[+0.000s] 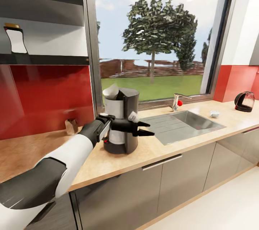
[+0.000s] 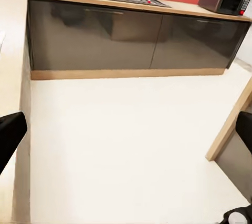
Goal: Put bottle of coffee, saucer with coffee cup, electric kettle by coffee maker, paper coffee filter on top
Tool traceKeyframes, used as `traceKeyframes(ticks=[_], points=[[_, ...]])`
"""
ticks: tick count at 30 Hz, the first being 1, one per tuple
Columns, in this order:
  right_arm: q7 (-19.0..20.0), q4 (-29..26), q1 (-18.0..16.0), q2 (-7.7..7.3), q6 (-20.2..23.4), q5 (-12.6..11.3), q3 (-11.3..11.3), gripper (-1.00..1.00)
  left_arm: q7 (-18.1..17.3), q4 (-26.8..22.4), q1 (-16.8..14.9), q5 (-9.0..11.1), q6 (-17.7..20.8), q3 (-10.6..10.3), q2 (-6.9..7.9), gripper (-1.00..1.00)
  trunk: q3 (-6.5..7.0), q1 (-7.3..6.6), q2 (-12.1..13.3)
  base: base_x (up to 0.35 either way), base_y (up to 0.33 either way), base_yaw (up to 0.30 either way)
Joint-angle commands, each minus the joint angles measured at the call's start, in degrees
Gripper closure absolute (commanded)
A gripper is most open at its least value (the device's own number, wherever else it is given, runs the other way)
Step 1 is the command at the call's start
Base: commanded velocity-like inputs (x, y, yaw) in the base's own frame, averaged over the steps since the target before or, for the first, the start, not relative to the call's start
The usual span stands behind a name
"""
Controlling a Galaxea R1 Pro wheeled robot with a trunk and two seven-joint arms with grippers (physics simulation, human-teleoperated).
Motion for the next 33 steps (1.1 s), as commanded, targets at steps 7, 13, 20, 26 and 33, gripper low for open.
traceKeyframes(ticks=[7,13,20,26,33], points=[[-0.11,0.0,-0.03,-0.05,-0.19,0.24,0.23,-1.0,-0.09,0.06,3.39,0.42,-1.35,-0.61,0.0,-1.0,-0.08,0.0,-0.05,-0.027,0.0,0.0],[-0.08,0.01,-0.03,-0.05,-0.27,0.2,0.22,-1.0,-0.09,0.22,3.93,0.42,-1.74,-0.53,0.0,-1.0,-0.08,0.0,-0.05,-0.112,0.0,0.0],[-0.03,0.0,-0.03,-0.05,-0.21,0.2,0.2,-1.0,-0.09,0.49,3.98,0.42,-1.76,-0.48,0.0,-1.0,-0.08,0.0,-0.05,-0.008,0.0,-0.075],[-0.03,0.0,-0.03,-0.05,-0.2,0.2,0.22,-1.0,-0.09,0.58,3.99,0.42,-1.75,-0.48,0.0,-1.0,-0.08,0.0,-0.05,-0.001,0.0,-0.255],[-0.03,0.0,-0.03,-0.05,-0.19,0.2,0.24,-1.0,-0.09,0.58,3.99,0.42,-1.74,-0.48,0.0,-1.0,-0.08,0.0,-0.05,0.0,-0.005,-0.278]])
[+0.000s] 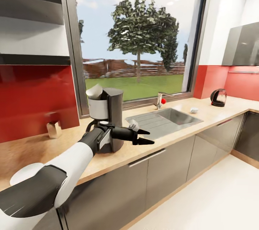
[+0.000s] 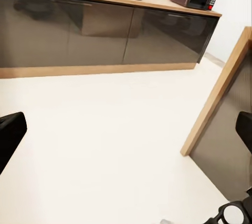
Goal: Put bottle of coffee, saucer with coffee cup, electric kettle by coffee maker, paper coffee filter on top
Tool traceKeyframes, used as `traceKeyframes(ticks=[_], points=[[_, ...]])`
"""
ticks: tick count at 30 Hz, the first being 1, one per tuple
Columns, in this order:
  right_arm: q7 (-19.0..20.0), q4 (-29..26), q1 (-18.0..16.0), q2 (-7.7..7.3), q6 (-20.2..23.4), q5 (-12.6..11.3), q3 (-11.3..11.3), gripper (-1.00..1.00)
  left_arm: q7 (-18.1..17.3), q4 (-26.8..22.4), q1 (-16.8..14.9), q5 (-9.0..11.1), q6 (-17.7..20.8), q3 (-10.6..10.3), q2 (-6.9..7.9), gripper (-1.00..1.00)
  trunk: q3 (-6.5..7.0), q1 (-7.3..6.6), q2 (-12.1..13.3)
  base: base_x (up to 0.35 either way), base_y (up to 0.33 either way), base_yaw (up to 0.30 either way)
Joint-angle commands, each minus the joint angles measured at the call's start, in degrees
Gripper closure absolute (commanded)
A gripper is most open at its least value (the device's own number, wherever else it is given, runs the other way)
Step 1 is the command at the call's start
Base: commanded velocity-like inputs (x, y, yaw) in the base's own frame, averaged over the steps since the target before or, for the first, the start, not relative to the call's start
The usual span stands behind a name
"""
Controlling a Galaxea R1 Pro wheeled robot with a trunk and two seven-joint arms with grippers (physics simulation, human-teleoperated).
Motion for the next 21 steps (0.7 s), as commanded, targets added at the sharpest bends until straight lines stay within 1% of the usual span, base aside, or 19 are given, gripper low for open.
traceKeyframes(ticks=[1,5,8,12,21], points=[[-0.08,0.01,-0.03,-0.05,-0.19,0.19,0.23,-1.0,-0.11,0.06,-0.07,0.37,0.59,-0.2,0.0,-1.0,-0.08,0.0,-0.05,0.0,-0.057,-0.28],[-0.08,0.01,-0.03,-0.05,-0.19,0.19,0.23,-1.0,-0.11,0.06,-0.07,0.37,0.61,-0.2,0.0,-1.0,-0.08,0.0,-0.05,0.0,-0.197,-0.259],[-0.08,0.01,-0.03,-0.05,-0.21,0.19,0.23,-1.0,-0.11,0.06,-0.07,0.37,0.62,-0.2,0.0,-1.0,-0.08,0.0,-0.05,0.0,-0.246,-0.127],[-0.08,0.01,-0.03,-0.05,-0.22,0.19,0.21,-1.0,-0.11,0.11,-0.07,0.37,0.64,-0.2,0.0,-1.0,-0.08,0.0,-0.05,0.0,-0.101,-0.04],[0.02,-0.09,-0.03,-0.05,-0.18,0.19,0.27,-1.0,-0.11,0.31,-0.07,0.36,0.63,-0.13,0.0,-1.0,-0.08,0.0,-0.05,-0.006,-0.035,-0.009]])
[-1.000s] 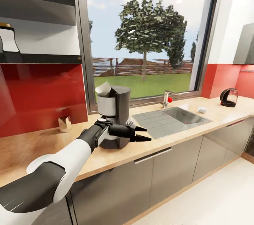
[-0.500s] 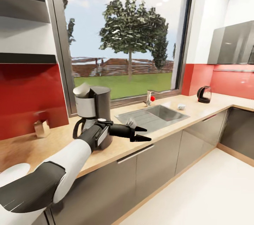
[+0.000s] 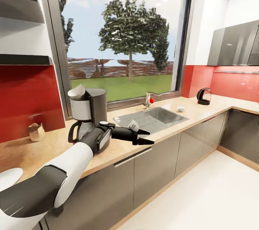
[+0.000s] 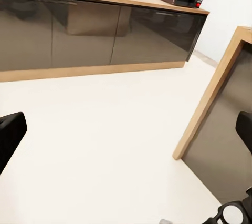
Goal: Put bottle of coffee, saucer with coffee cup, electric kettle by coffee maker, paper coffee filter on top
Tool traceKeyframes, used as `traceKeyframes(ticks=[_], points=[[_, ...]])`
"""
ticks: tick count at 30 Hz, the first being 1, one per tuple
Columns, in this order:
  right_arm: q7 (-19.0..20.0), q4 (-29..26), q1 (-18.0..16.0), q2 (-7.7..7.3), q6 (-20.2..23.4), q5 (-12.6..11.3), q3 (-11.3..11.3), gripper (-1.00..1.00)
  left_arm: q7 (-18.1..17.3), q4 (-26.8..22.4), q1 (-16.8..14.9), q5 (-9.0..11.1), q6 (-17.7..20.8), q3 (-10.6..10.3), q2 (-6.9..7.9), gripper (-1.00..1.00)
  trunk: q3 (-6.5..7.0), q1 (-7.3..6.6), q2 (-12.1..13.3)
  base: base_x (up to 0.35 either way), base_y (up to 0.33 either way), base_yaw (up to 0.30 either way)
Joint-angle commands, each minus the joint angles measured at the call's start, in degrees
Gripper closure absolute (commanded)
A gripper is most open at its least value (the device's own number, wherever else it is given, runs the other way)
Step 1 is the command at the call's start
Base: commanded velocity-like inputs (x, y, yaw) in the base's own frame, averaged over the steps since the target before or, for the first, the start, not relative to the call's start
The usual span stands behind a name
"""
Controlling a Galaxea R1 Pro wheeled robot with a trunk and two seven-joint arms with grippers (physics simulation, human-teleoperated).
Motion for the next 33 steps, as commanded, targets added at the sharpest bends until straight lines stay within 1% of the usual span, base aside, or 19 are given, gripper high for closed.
traceKeyframes(ticks=[1,9,19,22,25,27,30,31,33], points=[[-0.09,0.02,-0.04,-0.05,-0.2,0.18,0.27,-1.0,-0.1,0.07,-0.08,0.4,0.59,-0.22,0.0,-1.0,-0.08,0.0,-0.05,-0.047,-0.191,-0.108],[-0.05,0.03,-0.04,-0.05,-0.21,0.18,0.26,-1.0,-0.1,0.07,-0.08,0.4,0.62,-0.22,0.0,-1.0,0.02,0.0,-0.05,-0.008,-0.041,-0.209],[-0.09,0.03,-0.04,-0.05,-0.27,0.18,0.26,-1.0,0.03,0.36,-0.06,0.33,0.59,-0.21,0.0,-1.0,0.04,0.0,-0.05,-0.001,-0.003,-0.038],[-0.1,0.03,-0.04,-0.05,-0.29,0.19,0.26,-1.0,2.25,1.47,0.51,0.33,0.54,-0.26,0.0,-1.0,0.04,0.0,-0.05,0.0,0.0,-0.005],[-0.12,0.03,-0.04,-0.05,-0.29,0.23,0.26,-1.0,6.42,2.16,1.45,0.32,0.25,-0.36,0.0,-1.0,0.04,0.0,-0.05,0.0,0.0,-0.003],[-0.14,0.03,-0.04,-0.05,-0.3,0.24,0.26,-1.0,9.34,2.42,2.46,0.32,-0.65,-0.55,0.0,-1.0,0.04,0.0,-0.05,0.0,0.0,-0.001],[-0.17,0.03,-0.04,-0.05,-0.3,0.25,0.26,-1.0,12.2,2.65,4.37,0.32,-3.47,-1.01,0.0,-1.0,0.04,0.0,-0.05,0.0,0.0,0.0],[-0.18,0.05,-0.04,-0.05,-0.3,0.26,0.26,-1.0,13.33,2.75,5.56,0.32,-5.7,-1.41,0.0,-1.0,0.04,0.0,-0.05,0.0,0.0,0.0],[-0.18,0.07,-0.04,-0.05,-0.3,0.26,0.26,-1.0,14.06,2.83,6.54,0.32,-7.51,-1.89,0.0,-1.0,0.04,0.0,-0.05,0.0,0.0,0.0]])
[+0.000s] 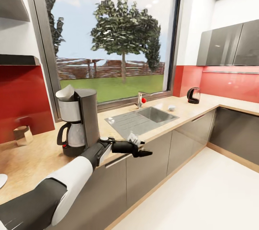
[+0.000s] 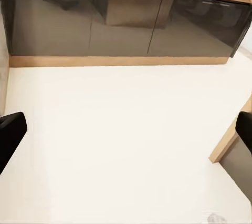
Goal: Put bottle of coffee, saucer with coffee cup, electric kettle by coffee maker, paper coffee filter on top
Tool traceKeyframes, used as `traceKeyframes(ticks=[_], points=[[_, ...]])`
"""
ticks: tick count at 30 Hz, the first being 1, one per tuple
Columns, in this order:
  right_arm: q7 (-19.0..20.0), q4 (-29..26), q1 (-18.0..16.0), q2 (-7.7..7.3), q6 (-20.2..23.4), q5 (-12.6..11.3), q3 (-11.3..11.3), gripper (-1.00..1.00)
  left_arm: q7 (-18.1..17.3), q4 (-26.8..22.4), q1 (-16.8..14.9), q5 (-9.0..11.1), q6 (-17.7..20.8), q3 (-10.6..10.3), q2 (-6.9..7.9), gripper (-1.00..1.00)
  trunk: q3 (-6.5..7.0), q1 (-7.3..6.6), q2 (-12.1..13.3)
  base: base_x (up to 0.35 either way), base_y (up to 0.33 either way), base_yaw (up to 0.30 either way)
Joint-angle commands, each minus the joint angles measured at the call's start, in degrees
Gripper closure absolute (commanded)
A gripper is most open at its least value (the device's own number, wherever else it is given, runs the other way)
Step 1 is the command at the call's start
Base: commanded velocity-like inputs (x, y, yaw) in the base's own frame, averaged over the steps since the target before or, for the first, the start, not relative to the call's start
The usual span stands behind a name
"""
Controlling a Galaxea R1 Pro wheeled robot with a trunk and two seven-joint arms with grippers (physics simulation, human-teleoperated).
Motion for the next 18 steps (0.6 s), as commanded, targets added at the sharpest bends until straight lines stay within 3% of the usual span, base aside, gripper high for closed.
traceKeyframes(ticks=[1,8,18], points=[[-0.09,0.01,-0.03,-0.05,-0.2,0.2,0.23,-1.0,0.18,0.09,0.42,0.59,-0.09,-0.56,0.0,-1.0,-0.08,0.0,-0.05,0.0,0.0,0.0],[-0.15,0.04,-0.03,-0.05,-0.2,0.21,0.23,-1.0,0.99,0.18,5.14,0.59,-3.71,-2.91,0.0,-1.0,-0.07,0.0,-0.05,0.0,0.0,0.0],[-0.16,0.05,-0.03,-0.05,-0.2,0.21,0.23,-1.0,0.87,3.17,10.07,0.54,-9.98,-3.32,0.0,-1.0,-0.07,0.0,-0.05,0.0,0.0,0.0]])
